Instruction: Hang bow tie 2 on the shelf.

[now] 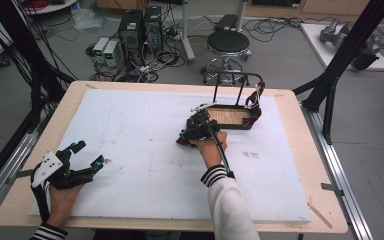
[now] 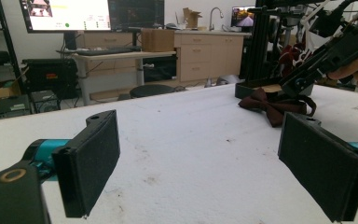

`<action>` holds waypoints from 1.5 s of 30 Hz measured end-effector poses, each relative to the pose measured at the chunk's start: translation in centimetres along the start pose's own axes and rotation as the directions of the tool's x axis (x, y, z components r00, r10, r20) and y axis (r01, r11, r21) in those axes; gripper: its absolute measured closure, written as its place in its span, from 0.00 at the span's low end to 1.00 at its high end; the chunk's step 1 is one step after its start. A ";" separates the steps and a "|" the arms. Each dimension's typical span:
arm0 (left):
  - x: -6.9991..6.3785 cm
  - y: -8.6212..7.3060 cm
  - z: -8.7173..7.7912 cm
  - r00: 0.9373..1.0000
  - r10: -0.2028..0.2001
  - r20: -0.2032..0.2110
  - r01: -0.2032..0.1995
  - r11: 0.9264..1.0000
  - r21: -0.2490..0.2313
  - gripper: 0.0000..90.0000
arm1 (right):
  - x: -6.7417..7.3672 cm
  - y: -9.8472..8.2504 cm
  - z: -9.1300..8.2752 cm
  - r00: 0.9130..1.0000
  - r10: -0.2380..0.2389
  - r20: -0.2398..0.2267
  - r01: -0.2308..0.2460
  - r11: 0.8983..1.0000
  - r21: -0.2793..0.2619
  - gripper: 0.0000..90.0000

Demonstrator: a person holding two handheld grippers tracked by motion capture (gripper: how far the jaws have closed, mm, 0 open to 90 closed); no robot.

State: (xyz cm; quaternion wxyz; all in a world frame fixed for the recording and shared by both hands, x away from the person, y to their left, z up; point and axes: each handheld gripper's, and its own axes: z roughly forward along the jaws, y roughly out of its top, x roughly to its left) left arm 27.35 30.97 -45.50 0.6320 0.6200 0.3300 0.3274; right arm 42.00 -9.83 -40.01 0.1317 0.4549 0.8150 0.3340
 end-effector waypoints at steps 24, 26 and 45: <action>0.0 0.0 0.0 1.000 -0.002 0.000 0.002 1.000 -0.003 0.15 | -0.1 -0.7 2.7 0.995 0.091 -0.029 -0.087 0.989 0.119 0.57; 0.0 0.0 0.0 1.000 -0.003 0.001 0.003 1.000 -0.002 0.15 | -0.2 -0.8 2.9 0.993 0.103 -0.053 -0.096 0.987 0.129 0.64; 0.0 0.0 -0.1 1.000 -0.001 0.002 0.001 1.000 -0.002 0.15 | 0.0 -0.7 2.4 0.994 0.070 -0.084 -0.057 0.986 0.155 0.90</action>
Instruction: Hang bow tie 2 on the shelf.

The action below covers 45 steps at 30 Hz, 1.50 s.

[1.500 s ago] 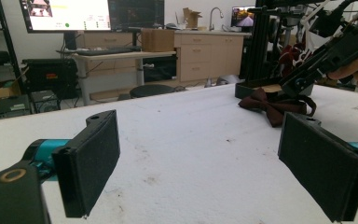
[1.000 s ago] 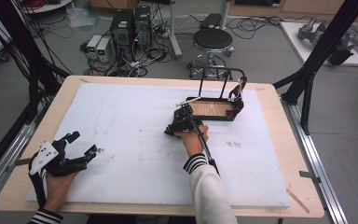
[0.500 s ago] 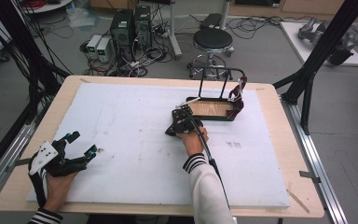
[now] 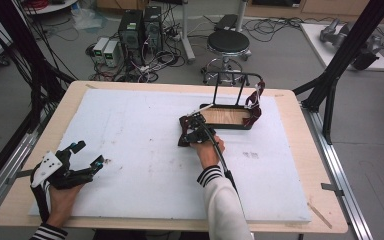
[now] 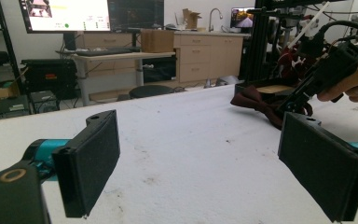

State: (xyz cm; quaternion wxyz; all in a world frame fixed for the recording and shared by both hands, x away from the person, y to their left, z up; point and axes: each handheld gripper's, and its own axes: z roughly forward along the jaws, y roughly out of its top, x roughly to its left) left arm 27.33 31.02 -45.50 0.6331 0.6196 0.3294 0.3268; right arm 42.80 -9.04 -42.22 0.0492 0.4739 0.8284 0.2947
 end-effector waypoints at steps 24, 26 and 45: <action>0.0 0.0 0.0 1.000 0.003 0.000 -0.003 1.000 0.001 0.15 | 0.3 -0.6 -7.3 0.983 -0.125 0.138 0.161 0.944 -0.289 0.92; 0.0 0.0 0.0 1.000 0.004 -0.001 -0.004 1.000 0.000 0.15 | 0.2 -0.7 -7.9 0.982 -0.120 0.143 0.161 0.936 -0.313 0.92; 0.0 0.0 0.0 1.000 0.003 -0.002 -0.003 1.000 -0.001 0.15 | -1.0 -2.0 -13.3 0.957 -0.049 0.285 0.214 0.783 -0.584 0.92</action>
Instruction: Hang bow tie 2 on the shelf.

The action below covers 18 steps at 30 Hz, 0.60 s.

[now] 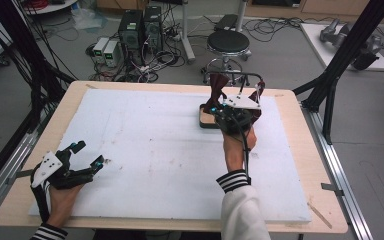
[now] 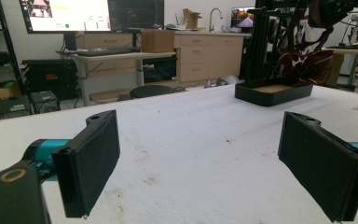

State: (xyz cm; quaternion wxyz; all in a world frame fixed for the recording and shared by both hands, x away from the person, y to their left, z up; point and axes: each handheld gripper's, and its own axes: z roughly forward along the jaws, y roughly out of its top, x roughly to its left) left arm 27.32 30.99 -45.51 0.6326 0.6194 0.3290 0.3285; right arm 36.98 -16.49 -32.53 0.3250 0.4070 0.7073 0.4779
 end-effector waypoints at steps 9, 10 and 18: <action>0.0 0.0 0.0 1.000 0.000 0.000 0.000 1.000 0.000 0.15 | -0.6 1.3 -0.4 0.999 -0.018 0.045 0.021 0.999 -0.050 0.91; 0.0 0.0 0.0 1.000 0.000 0.000 0.000 1.000 0.000 0.15 | -0.6 1.4 -0.4 0.999 -0.024 0.048 0.027 0.998 -0.054 0.91; 0.0 0.0 0.0 1.000 -0.002 0.000 0.002 1.000 -0.001 0.15 | -1.2 1.8 0.4 0.997 -0.026 0.067 0.029 0.998 -0.053 0.91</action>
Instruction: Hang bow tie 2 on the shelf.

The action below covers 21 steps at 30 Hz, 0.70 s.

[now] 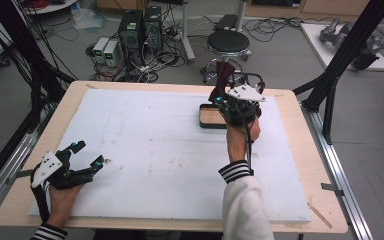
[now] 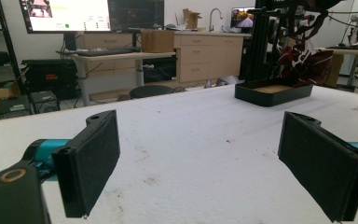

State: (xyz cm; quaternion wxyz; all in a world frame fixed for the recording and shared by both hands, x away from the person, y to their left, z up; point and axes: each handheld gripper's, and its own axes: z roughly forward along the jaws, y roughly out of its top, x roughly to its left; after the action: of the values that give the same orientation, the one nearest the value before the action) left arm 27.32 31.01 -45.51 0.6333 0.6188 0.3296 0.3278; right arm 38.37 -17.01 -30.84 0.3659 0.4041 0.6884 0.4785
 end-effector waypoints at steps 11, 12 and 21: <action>0.0 0.0 0.0 1.000 0.000 0.000 0.000 1.000 -0.002 0.15 | -0.5 -0.1 1.8 1.000 -0.014 0.003 0.014 1.000 0.021 0.91; 0.0 0.0 0.0 1.000 0.001 0.000 -0.001 1.000 -0.001 0.15 | -0.5 0.0 2.0 1.000 -0.009 0.001 0.009 1.000 0.019 0.91; 0.0 0.0 -0.1 1.000 0.000 0.001 0.000 1.000 -0.013 0.15 | -0.8 0.5 3.3 1.000 -0.026 0.002 0.026 0.999 0.035 0.91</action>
State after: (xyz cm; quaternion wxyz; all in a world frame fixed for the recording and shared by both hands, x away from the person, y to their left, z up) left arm 27.20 31.06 -45.55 0.6372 0.6149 0.3272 0.3298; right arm 41.76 -16.39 -31.15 0.3656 0.4022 0.7014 0.4610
